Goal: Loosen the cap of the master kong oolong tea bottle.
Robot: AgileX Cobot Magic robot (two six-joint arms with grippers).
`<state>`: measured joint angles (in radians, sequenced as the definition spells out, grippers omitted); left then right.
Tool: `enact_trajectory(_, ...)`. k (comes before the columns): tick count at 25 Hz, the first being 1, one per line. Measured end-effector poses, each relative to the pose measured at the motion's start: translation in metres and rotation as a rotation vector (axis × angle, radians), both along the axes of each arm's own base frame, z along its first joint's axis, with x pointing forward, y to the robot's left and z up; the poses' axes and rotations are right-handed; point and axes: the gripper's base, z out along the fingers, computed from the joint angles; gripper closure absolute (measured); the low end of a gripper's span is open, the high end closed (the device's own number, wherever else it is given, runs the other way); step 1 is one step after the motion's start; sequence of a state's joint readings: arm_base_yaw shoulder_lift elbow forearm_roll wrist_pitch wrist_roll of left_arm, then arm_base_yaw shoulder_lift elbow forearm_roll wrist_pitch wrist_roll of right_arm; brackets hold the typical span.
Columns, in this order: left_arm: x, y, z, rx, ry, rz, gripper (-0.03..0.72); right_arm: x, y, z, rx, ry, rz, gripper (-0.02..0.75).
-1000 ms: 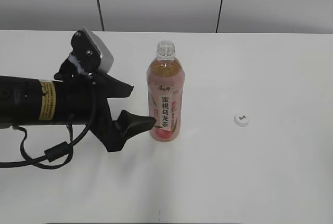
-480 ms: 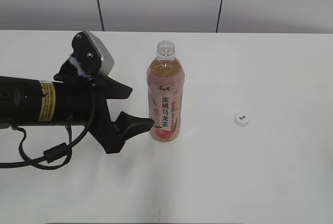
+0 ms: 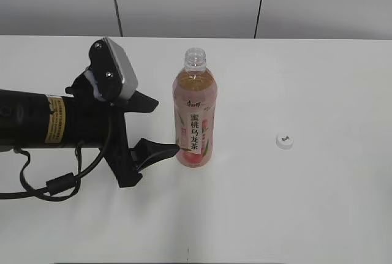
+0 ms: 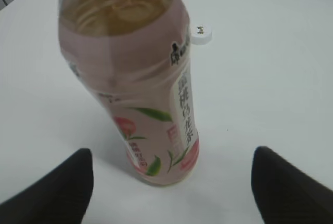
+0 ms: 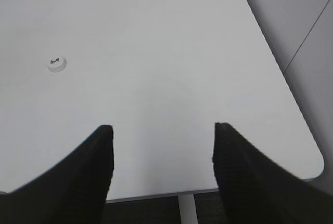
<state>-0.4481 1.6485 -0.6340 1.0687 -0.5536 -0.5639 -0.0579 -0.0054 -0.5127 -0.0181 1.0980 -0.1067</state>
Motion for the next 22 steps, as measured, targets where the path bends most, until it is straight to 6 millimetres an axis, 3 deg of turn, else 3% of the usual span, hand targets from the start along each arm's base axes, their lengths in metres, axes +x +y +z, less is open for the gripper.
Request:
enact_trajectory(16, -0.0002, -0.0004, 0.0004, 0.164, -0.280, -0.206, 0.155, 0.0000, 0.0000, 0.0000, 0.000, 0.000, 0.000, 0.278)
enact_trajectory(22, 0.0027, 0.0047, 0.0089, 0.179, -0.285, -0.123, 0.160, 0.0000, 0.0000, 0.0000, 0.001, 0.000, -0.001, 0.278)
